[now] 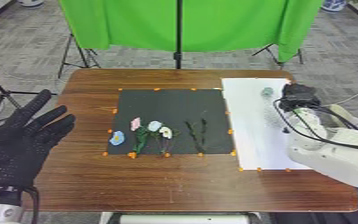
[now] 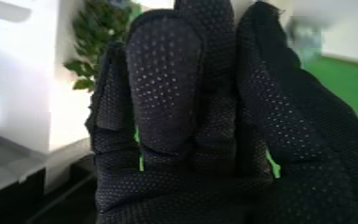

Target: Arrange flowers

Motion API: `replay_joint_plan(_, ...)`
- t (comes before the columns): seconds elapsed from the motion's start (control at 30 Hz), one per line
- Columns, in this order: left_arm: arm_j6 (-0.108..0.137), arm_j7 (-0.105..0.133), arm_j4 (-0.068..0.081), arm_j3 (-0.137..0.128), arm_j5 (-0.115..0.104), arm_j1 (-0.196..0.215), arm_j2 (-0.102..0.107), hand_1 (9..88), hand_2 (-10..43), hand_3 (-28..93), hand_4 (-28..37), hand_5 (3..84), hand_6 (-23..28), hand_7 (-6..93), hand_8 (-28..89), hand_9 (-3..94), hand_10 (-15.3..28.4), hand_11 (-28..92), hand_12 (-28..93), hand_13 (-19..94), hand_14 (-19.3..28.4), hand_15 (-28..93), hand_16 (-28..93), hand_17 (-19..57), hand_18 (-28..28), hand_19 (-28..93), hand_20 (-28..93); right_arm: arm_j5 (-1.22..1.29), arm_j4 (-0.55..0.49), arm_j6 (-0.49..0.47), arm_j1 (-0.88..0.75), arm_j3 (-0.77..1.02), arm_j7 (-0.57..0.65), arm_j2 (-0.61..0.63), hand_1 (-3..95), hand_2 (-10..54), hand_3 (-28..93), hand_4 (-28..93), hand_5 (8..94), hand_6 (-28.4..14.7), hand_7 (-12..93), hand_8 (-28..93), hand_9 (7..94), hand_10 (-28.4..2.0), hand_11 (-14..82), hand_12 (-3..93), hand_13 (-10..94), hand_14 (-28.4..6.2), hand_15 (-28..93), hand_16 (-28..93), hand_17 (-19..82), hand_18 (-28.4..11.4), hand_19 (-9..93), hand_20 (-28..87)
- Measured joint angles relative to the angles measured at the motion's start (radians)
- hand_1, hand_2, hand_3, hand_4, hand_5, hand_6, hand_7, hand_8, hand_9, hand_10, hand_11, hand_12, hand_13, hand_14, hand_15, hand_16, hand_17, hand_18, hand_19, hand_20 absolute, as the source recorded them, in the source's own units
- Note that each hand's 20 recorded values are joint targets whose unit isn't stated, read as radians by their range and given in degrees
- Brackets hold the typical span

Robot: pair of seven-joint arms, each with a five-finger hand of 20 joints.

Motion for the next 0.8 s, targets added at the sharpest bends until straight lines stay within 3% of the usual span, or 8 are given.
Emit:
replay_joint_plan(0.13, 0.0, -0.005, 0.0, -0.001, 0.002, -0.001, -0.004, 22.4, 8.2, 75, -26.4, 28.8, 6.5, 16.7, -11, 27.0, 20.6, 27, 12, 20, 27.9, 50, -9, -9.0, 28.4, 57, 24, -0.018, -0.053, 0.031, -0.054, 0.097, -0.001, 0.014, 55.6, -9.5, 68, -28, 88.4, 3.0, 16, 2, 93.7, -6.0, 12.8, 29.0, 84, -1.8, 58, 20, 33, -16.9, 82, 19)
replay_joint_plan(0.33, -0.001, -0.008, -0.003, -0.006, 0.008, -0.002, -0.006, 22.5, 8.2, 75, -26.5, 28.8, 6.5, 16.7, -11, 27.1, 20.6, 27, 12, 20, 27.8, 50, -9, -9.0, 28.4, 57, 24, -0.034, -0.141, 0.159, 0.026, 0.027, -0.039, 0.0, 55.0, -9.5, 69, -28, 88.4, 2.9, 16, 3, 93.7, -6.2, 13.4, 28.8, 84, -1.8, 59, 21, 32, -16.9, 83, 19)
replay_joint_plan(0.53, -0.003, -0.009, -0.003, -0.006, 0.009, -0.008, -0.004, 22.5, 8.2, 75, -26.4, 28.8, 6.5, 16.7, -11, 27.0, 20.6, 27, 12, 20, 27.8, 50, -9, -9.0, 28.4, 57, 24, 0.068, -0.132, 0.179, 0.098, 0.025, -0.143, -0.136, 54.6, -9.5, 69, -28, 87.6, 2.9, 16, 3, 93.7, -5.8, 12.3, 29.8, 83, -1.7, 59, 21, 31, -16.9, 83, 20)
replay_joint_plan(0.67, -0.012, -0.034, 0.004, -0.001, 0.011, -0.048, 0.003, 22.4, 8.2, 75, -26.4, 28.8, 6.5, 16.6, -11, 27.0, 20.6, 27, 12, 20, 27.9, 50, -9, -9.0, 28.4, 57, 24, 0.134, -0.105, 0.177, 0.104, 0.031, -0.155, -0.274, 54.4, -9.5, 69, -28, 87.4, 3.1, 16, 3, 93.7, -5.9, 11.9, 30.2, 83, -1.8, 60, 21, 31, -16.8, 83, 20)
replay_joint_plan(0.8, -0.034, -0.071, 0.022, 0.008, 0.014, -0.116, 0.026, 22.5, 8.2, 75, -26.4, 28.7, 6.5, 16.6, -11, 27.1, 20.6, 27, 12, 20, 27.8, 50, -9, -9.0, 28.4, 57, 24, 0.134, -0.1, 0.176, 0.117, -0.021, -0.145, -0.403, 54.3, -9.5, 69, -28, 87.1, 3.2, 16, 3, 93.7, -5.9, 11.7, 30.2, 83, -2.0, 60, 21, 31, -16.7, 82, 20)
